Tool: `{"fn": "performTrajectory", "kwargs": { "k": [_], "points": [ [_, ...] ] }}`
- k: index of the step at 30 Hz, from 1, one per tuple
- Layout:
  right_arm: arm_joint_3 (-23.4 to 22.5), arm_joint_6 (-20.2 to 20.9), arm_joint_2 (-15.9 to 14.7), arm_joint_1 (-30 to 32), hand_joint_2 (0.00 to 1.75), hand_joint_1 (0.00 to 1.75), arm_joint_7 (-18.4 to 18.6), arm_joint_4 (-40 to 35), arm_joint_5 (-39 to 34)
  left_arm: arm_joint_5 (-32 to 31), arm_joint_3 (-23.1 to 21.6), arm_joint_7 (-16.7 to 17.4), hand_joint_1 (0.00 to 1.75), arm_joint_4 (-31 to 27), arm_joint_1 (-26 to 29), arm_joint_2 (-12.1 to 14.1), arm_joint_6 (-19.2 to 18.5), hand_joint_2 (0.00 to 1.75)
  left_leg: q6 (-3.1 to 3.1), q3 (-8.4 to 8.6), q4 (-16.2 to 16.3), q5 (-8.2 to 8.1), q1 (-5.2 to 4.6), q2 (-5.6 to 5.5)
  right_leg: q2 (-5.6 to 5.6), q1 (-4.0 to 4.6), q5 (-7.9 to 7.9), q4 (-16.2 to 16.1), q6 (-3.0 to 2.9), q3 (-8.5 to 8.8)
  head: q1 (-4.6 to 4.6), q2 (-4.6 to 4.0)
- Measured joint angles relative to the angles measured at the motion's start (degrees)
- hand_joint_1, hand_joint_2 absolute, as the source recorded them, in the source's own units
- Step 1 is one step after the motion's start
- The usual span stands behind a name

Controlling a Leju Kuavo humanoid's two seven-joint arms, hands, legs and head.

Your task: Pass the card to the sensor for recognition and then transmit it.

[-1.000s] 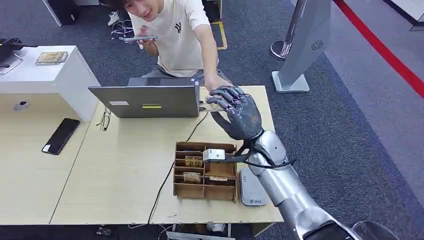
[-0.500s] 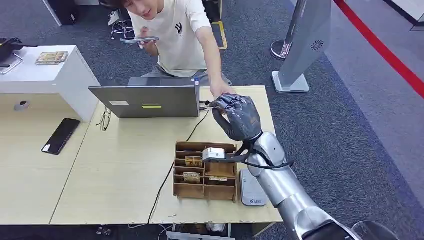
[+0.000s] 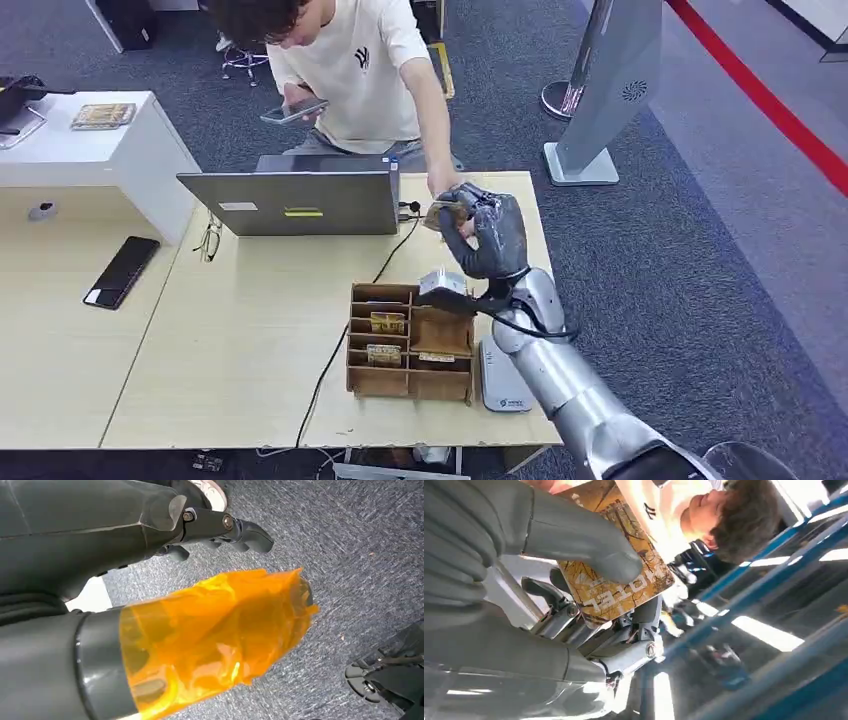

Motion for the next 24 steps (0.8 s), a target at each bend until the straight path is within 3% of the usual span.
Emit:
{"fn": "performTrajectory", "kwargs": {
  "k": [8, 14, 24],
  "points": [
    [1.6, 0.0, -1.0, 0.3, 1.75, 1.75, 1.9, 0.3, -5.8, -0.1, 0.8, 0.0, 0.0, 0.0, 0.2, -0.3, 0.2, 0.0, 0.0, 0.0, 0.0, 0.0, 0.0, 0.0, -0.01, 0.0, 0.0, 0.0, 0.0, -0.02, 0.0, 0.0],
    [1.2, 0.1, -3.8, 3.3, 1.75, 1.75, 5.5, -1.0, -11.4, 0.4, 2.0, -0.1, 0.0, 0.0, 0.9, -0.4, 0.9, 0.0, 0.0, -0.02, 0.0, -0.02, -0.01, -0.02, -0.02, -0.01, -0.01, 0.0, 0.01, -0.01, 0.02, 0.0],
    [1.2, 7.3, -10.2, 9.4, 1.75, 1.75, 10.4, -6.4, -17.7, 0.9, 3.9, -0.8, 0.0, 0.0, 1.7, -0.4, 1.4, 0.0, 0.06, -0.04, 0.0, -0.07, -0.02, -0.02, -0.02, -0.01, -0.01, -0.1, 0.02, -0.03, 0.0, 0.0]
  ]
}}
